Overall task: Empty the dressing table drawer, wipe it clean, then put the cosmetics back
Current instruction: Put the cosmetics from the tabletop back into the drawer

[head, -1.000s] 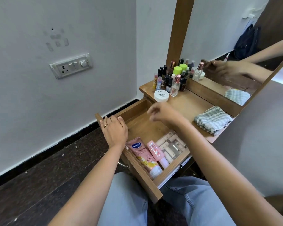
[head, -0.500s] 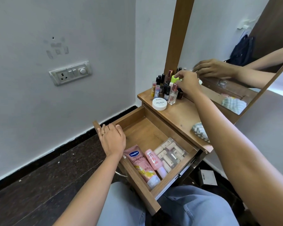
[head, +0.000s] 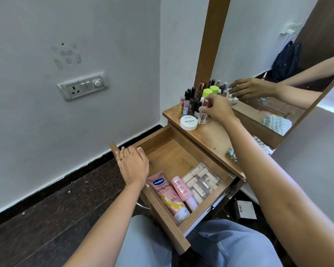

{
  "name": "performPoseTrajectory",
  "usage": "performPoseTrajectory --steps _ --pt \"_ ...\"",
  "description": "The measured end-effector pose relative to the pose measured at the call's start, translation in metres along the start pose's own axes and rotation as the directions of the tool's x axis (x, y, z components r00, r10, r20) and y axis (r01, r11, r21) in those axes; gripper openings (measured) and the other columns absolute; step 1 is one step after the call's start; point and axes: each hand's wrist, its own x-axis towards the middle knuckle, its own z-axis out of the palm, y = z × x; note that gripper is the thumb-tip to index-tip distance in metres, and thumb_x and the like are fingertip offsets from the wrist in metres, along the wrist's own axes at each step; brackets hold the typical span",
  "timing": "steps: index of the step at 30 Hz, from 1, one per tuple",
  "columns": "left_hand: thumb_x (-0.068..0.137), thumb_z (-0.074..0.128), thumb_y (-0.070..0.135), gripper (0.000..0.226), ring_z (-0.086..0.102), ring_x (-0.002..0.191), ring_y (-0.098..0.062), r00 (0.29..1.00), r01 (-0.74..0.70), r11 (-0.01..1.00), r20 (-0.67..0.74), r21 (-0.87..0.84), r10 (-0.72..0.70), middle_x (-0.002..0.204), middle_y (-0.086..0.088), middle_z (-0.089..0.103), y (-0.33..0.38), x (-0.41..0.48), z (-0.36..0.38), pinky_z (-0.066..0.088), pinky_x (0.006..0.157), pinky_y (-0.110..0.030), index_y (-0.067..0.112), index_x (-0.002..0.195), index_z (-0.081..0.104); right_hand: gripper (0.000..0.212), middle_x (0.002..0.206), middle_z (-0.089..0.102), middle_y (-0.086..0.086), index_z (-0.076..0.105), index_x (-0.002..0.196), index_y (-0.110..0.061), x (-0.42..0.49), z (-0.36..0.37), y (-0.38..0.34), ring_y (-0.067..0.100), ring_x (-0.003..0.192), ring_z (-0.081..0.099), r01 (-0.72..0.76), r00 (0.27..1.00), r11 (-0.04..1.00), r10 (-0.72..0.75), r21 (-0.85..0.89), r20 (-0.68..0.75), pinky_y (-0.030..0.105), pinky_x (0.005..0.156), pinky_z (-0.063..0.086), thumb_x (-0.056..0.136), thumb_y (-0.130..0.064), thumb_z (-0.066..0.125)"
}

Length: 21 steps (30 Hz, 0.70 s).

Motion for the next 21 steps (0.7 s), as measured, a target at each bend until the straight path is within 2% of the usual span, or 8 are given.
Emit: performPoseTrajectory --steps 3,5,11,15,18,21 --pt "0.101 0.031 0.026 0.043 0.05 0.127 -0.032 1.0 0.005 1.0 0.003 0.005 -0.005 0.119 -0.018 0.065 0.0 0.0 0.0 0.022 0.117 -0.045 0.0 0.112 0.064 0.028 0.086 0.059 0.009 0.056 0.094 -0.006 -0.004 0.009 0.004 0.019 0.075 0.052 -0.023 0.999 1.0 0.023 -0.003 -0.026 0.023 0.051 0.033 0.075 -0.01 0.075" --pt "0.101 0.031 0.026 0.043 0.05 0.126 -0.031 1.0 0.007 1.0 0.003 0.007 -0.007 0.119 -0.017 0.065 -0.001 0.0 0.001 0.023 0.117 -0.045 0.001 0.112 0.064 0.028 0.084 0.058 0.007 0.054 0.093 -0.006 -0.005 0.013 0.005 0.019 0.074 0.053 -0.038 0.998 0.999 0.04 0.03 -0.047 0.023 0.051 0.034 0.074 -0.007 0.074" --pt "0.101 0.031 0.026 0.043 0.049 0.127 -0.031 1.0 0.011 1.0 0.004 0.0 -0.011 0.119 -0.017 0.065 -0.002 0.0 0.001 0.023 0.117 -0.045 0.0 0.112 0.064 0.04 0.093 0.059 0.006 0.053 0.107 -0.003 -0.014 0.019 0.005 0.021 0.082 0.057 -0.109 0.977 0.984 0.132 0.138 -0.169 0.032 0.066 0.045 0.073 -0.005 0.074" --pt "0.101 0.032 0.025 0.043 0.049 0.127 -0.032 1.0 0.012 1.0 -0.003 -0.001 -0.012 0.12 -0.018 0.065 -0.001 -0.001 0.0 0.022 0.117 -0.045 -0.001 0.111 0.064 0.032 0.09 0.064 0.007 0.056 0.103 -0.006 -0.026 0.009 0.0 0.023 0.08 0.063 -0.098 0.953 0.983 0.138 0.156 -0.269 0.038 0.07 0.054 0.079 -0.017 0.073" --pt "0.101 0.033 0.025 0.042 0.05 0.126 -0.031 1.0 0.015 1.0 -0.008 -0.009 -0.015 0.118 -0.018 0.065 0.0 -0.001 0.0 0.022 0.117 -0.045 -0.001 0.11 0.065 0.028 0.089 0.066 0.0 0.058 0.105 -0.011 -0.052 -0.004 -0.021 0.013 0.078 0.064 -0.025 0.93 0.977 0.1 0.212 -0.354 0.03 0.069 0.056 0.081 -0.019 0.071" --pt "0.101 0.033 0.025 0.042 0.051 0.125 -0.031 1.0 0.022 1.0 -0.012 -0.011 -0.022 0.117 -0.017 0.066 0.0 -0.001 0.001 0.023 0.116 -0.045 0.0 0.109 0.065 0.022 0.086 0.065 -0.008 0.061 0.103 -0.015 -0.083 0.014 -0.051 0.001 0.076 0.062 0.027 0.975 0.96 0.036 0.279 -0.22 0.016 0.067 0.052 0.082 -0.014 0.068"
